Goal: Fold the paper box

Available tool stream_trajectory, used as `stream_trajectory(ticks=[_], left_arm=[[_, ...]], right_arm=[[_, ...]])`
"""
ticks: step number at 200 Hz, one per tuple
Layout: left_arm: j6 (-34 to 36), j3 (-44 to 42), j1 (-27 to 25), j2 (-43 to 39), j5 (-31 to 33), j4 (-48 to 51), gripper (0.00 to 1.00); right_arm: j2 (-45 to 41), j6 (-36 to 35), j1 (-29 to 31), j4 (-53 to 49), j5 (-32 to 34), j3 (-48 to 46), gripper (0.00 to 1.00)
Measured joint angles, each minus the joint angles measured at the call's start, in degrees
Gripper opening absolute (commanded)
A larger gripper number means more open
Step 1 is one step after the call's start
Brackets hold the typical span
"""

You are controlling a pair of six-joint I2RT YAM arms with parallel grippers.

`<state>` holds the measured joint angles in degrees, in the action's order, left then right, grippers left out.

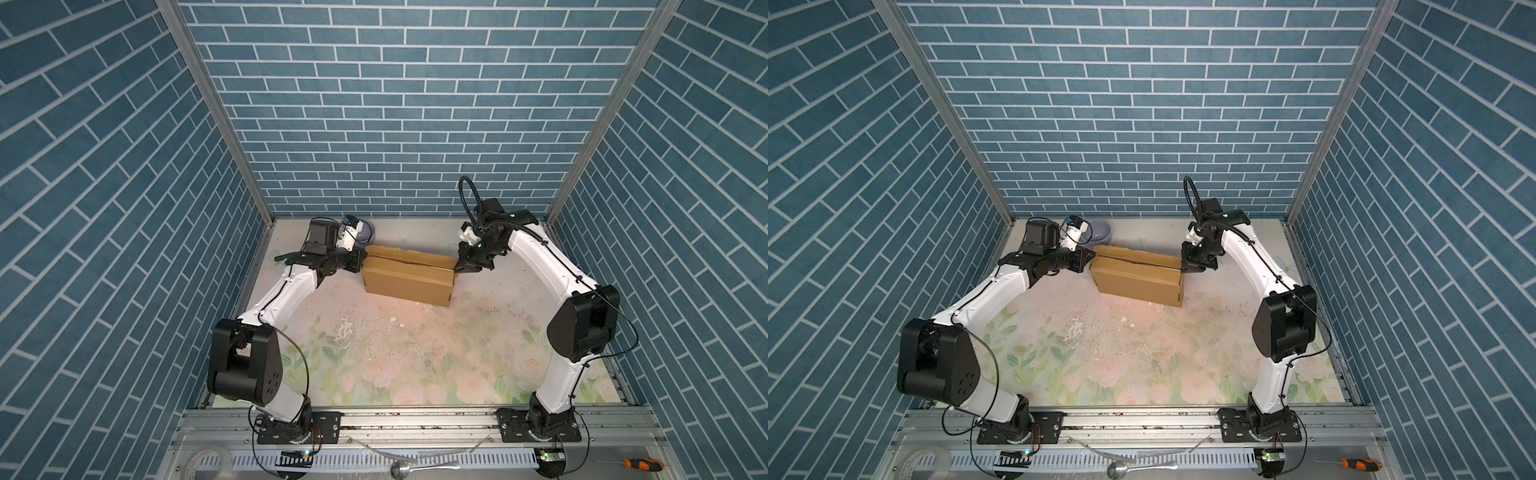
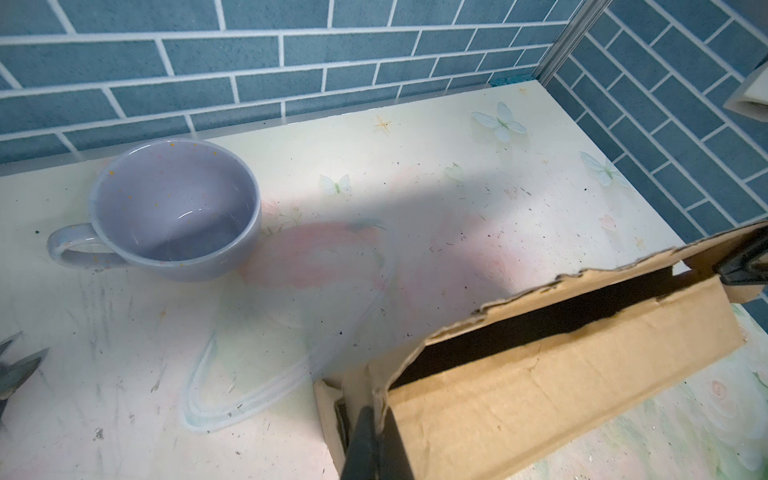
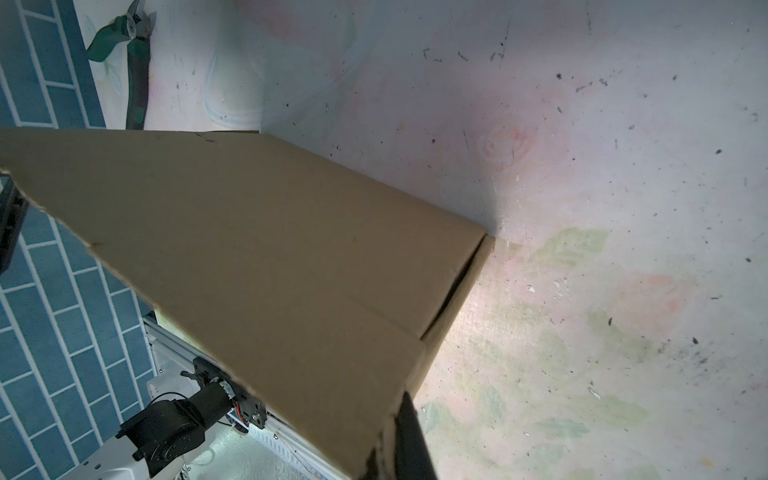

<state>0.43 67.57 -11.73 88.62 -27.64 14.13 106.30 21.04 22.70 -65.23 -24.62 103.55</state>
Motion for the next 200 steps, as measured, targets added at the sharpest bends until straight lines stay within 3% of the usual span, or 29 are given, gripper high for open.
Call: stream_trajectory(ticks=[105, 123, 200], left_arm=[[-2.05, -2.16, -0.04, -1.46, -0.46, -1.66, 0.0], [-2.19, -2.27, -0.11, -1.51, -0.5, -1.86, 0.0], [-2.16, -2.27, -0.85, -1.51, -0.24, -1.62, 0.0]], right_arm=[[-1.51, 7.3, -0.15, 7.39, 2.62, -3.45, 0.0], [-1.53, 7.28, -0.15, 7.28, 3.06, -3.45, 0.1], [-3.02, 4.85, -2.27, 3.96, 0.98, -2.4, 0.29]])
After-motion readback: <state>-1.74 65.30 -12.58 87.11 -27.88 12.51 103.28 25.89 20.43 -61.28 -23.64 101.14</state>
